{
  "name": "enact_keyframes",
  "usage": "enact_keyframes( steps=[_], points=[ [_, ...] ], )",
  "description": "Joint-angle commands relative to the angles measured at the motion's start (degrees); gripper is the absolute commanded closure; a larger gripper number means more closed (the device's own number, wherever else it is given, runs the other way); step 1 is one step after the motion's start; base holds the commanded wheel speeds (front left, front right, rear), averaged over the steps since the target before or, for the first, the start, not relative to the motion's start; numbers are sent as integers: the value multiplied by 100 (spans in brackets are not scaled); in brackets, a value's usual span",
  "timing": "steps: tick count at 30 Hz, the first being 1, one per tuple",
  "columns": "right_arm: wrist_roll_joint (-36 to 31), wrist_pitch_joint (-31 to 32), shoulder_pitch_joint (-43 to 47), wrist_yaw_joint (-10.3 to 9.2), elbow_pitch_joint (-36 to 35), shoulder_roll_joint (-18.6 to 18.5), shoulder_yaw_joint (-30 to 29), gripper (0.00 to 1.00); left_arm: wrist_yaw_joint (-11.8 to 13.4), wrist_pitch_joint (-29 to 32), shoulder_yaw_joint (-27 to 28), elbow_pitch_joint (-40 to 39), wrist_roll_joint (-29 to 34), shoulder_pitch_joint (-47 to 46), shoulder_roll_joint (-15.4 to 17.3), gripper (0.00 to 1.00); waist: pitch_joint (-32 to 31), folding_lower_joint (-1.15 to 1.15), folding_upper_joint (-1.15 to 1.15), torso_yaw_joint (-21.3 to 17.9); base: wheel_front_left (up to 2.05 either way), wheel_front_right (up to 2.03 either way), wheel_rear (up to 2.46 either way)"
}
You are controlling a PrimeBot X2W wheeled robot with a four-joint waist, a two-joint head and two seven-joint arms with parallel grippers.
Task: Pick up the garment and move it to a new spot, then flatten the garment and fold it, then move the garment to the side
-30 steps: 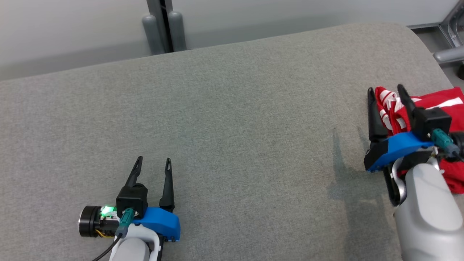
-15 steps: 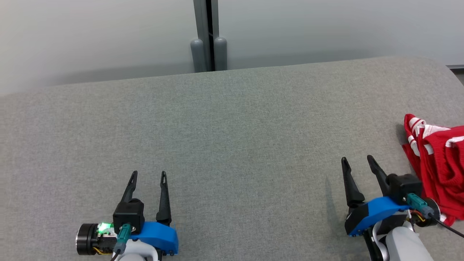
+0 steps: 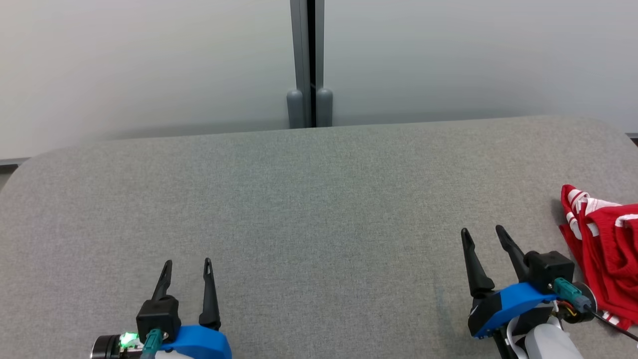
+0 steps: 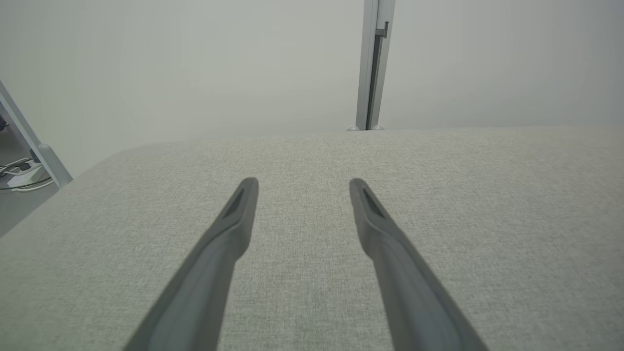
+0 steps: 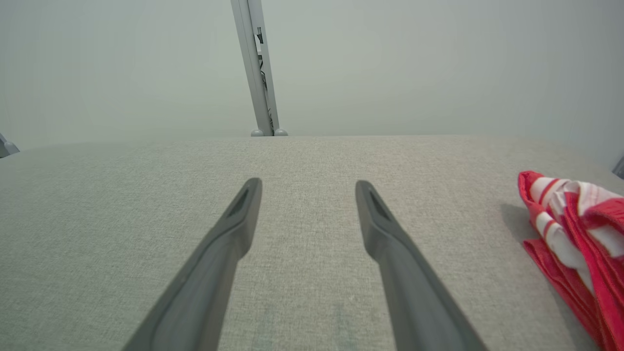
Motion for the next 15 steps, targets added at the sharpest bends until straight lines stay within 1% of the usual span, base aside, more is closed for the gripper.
enact_keyframes(
  steps=[1,4,9,10,15],
  points=[
    [50,-19,128,-2,-4,-10,28,0,-47,-25,59,-26,-42,80,7,0,-91,0,0,-14,0,0,0],
    [100,-19,162,-2,11,-11,65,0,-115,-25,108,-47,-54,172,1,0,-181,0,0,-9,0,0,0],
    [188,-19,211,-2,-4,-12,88,0,-327,-25,221,-135,-266,291,-4,0,-262,0,0,-3,0,0,0],
    [173,1,111,0,16,0,83,100,-343,3,203,-112,-271,246,-8,100,-263,0,0,0,0,0,0],
    [260,74,226,0,232,11,55,100,-355,68,223,116,-351,382,-18,100,-269,1,0,3,0,0,0]
  ],
)
